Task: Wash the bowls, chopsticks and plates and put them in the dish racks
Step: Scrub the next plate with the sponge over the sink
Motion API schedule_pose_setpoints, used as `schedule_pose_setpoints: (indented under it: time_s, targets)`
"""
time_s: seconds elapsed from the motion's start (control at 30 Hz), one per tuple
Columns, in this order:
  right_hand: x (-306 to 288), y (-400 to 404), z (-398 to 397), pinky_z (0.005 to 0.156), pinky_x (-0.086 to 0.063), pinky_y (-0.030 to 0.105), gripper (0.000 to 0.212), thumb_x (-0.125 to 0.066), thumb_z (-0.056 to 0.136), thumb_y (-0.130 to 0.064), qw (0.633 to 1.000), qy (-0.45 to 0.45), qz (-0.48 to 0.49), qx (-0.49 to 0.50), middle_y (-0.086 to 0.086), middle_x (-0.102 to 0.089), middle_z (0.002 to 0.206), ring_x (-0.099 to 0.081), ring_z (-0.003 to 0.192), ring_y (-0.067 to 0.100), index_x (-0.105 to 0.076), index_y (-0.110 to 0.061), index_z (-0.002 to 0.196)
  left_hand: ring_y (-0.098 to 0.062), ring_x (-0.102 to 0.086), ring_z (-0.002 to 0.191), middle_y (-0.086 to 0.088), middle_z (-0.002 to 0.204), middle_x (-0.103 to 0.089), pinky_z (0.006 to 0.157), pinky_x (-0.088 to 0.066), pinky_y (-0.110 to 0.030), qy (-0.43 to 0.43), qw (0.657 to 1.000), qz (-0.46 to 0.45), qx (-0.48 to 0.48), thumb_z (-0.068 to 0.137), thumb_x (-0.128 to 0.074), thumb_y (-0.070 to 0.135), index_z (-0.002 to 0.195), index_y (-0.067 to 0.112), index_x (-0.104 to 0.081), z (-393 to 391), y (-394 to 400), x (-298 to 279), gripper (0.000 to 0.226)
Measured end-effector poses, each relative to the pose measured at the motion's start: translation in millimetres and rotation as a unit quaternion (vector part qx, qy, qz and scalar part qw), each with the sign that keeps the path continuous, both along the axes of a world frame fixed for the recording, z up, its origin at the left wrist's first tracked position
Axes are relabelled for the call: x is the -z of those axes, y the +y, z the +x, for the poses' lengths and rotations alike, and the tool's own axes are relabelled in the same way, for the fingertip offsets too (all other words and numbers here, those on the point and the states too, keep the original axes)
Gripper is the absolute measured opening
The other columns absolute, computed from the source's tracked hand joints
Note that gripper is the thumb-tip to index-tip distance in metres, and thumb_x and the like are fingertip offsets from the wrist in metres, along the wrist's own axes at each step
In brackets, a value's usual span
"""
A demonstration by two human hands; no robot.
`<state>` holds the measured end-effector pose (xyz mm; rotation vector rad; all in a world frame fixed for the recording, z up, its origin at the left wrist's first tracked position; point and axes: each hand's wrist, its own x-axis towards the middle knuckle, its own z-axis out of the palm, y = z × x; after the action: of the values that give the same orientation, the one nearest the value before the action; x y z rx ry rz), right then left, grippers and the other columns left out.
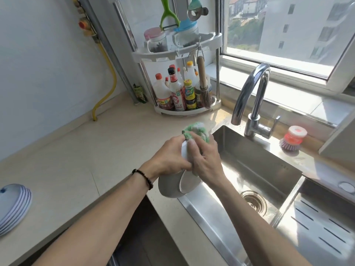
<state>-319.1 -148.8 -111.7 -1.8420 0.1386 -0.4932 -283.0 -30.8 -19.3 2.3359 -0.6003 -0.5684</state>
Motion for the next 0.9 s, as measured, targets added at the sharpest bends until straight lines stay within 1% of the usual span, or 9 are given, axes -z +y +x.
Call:
schedule_pose_setpoints:
  time_s: [0.07,0.13,0.23,0.3,0.43,0.57,0.7,0.8,0.9]
  targets:
    - [8.3,0.5,-2.5,0.107,-0.042,0.041,0.048,-0.032,0.098,-0.066,0.999,0.018,0.038,-0.01,0.003,-0.048,0.134,-0.046,0.126,0.021,-0.056,-0.046,0.135,-0.016,-0.066,0.091,0.007,0.1,-0.068,0.074,-0.059,-0.036,-0.017,1.0,-0.014,-0.007,0.057,-0.085,0.013,0.11,0.027,-0.06,-2.3,1.5,1.4,0.06]
    - [12.7,-4.8,5.7,0.106,-0.045,0.05,0.062,-0.029,0.091,-0.081,0.988,0.059,0.146,0.006,0.009,-0.052,0.134,-0.053,0.123,0.027,-0.059,-0.043,0.131,-0.013,-0.062,0.084,0.008,0.094,-0.062,0.065,-0.05,-0.025,-0.041,0.999,-0.015,-0.013,0.063,-0.084,0.007,0.104,0.029,-0.056,-3.1,1.7,0.1,0.054]
    - [0.7,0.6,0.3,0.114,-0.027,0.033,0.045,-0.029,0.1,-0.06,0.994,0.043,0.099,-0.002,0.004,-0.043,0.143,-0.037,0.132,0.016,-0.048,-0.049,0.139,-0.014,-0.06,0.082,0.009,0.091,-0.06,0.062,-0.048,-0.023,-0.06,0.997,-0.03,-0.04,0.065,-0.083,0.006,0.097,0.032,-0.053,-0.4,0.3,-3.3,0.051]
    - [-2.1,6.2,-5.8,0.115,-0.02,0.031,0.042,-0.029,0.102,-0.055,0.995,0.027,0.087,-0.033,-0.004,-0.036,0.149,-0.029,0.136,0.009,-0.04,-0.056,0.143,-0.015,-0.061,0.082,0.008,0.092,-0.06,0.062,-0.05,-0.024,-0.066,0.997,-0.023,-0.045,0.066,-0.083,0.007,0.098,0.029,-0.052,-0.9,0.5,-4.4,0.05]
    - [4.8,-9.0,7.6,0.118,-0.032,0.048,0.063,-0.025,0.092,-0.078,0.984,0.046,0.171,-0.02,0.006,-0.049,0.143,-0.045,0.134,0.02,-0.055,-0.044,0.136,-0.015,-0.059,0.081,0.005,0.093,-0.059,0.06,-0.045,-0.022,-0.071,0.996,-0.029,-0.047,0.064,-0.082,0.007,0.101,0.024,-0.054,-5.7,1.3,-0.4,0.05]
    - [-6.0,6.2,-8.1,0.114,-0.01,0.02,0.044,-0.025,0.099,-0.058,0.996,0.025,0.079,-0.044,-0.009,-0.032,0.156,-0.02,0.135,-0.009,-0.039,-0.058,0.141,-0.021,-0.064,0.086,0.0,0.097,-0.063,0.066,-0.056,-0.033,-0.069,0.994,-0.048,-0.067,0.065,-0.084,0.008,0.102,0.02,-0.056,-4.6,-0.7,1.6,0.048]
    - [0.3,-8.3,3.4,0.116,-0.033,0.047,0.056,-0.026,0.094,-0.075,0.982,0.055,0.174,-0.045,0.008,-0.048,0.142,-0.045,0.133,0.023,-0.052,-0.049,0.136,-0.022,-0.063,0.089,-0.002,0.101,-0.062,0.064,-0.054,-0.031,-0.069,0.994,-0.048,-0.068,0.064,-0.084,0.008,0.105,0.019,-0.056,-7.1,2.5,3.1,0.051]
    - [-6.2,-0.4,-3.7,0.113,-0.017,0.036,0.04,-0.028,0.098,-0.063,0.996,0.05,0.055,-0.04,0.001,-0.038,0.142,-0.028,0.133,0.015,-0.041,-0.063,0.136,-0.022,-0.065,0.089,-0.002,0.098,-0.064,0.07,-0.059,-0.039,-0.065,0.992,-0.068,-0.086,0.062,-0.085,0.011,0.103,0.017,-0.058,-8.6,1.9,2.7,0.05]
    - [-11.6,-7.8,-3.2,0.109,-0.034,0.043,0.045,-0.03,0.098,-0.064,0.993,0.044,0.101,-0.038,0.004,-0.047,0.135,-0.039,0.127,0.017,-0.051,-0.048,0.134,-0.023,-0.064,0.089,-0.001,0.099,-0.062,0.067,-0.056,-0.033,-0.068,0.994,-0.071,-0.044,0.063,-0.085,0.008,0.105,0.018,-0.056,-9.1,4.8,-4.8,0.052]
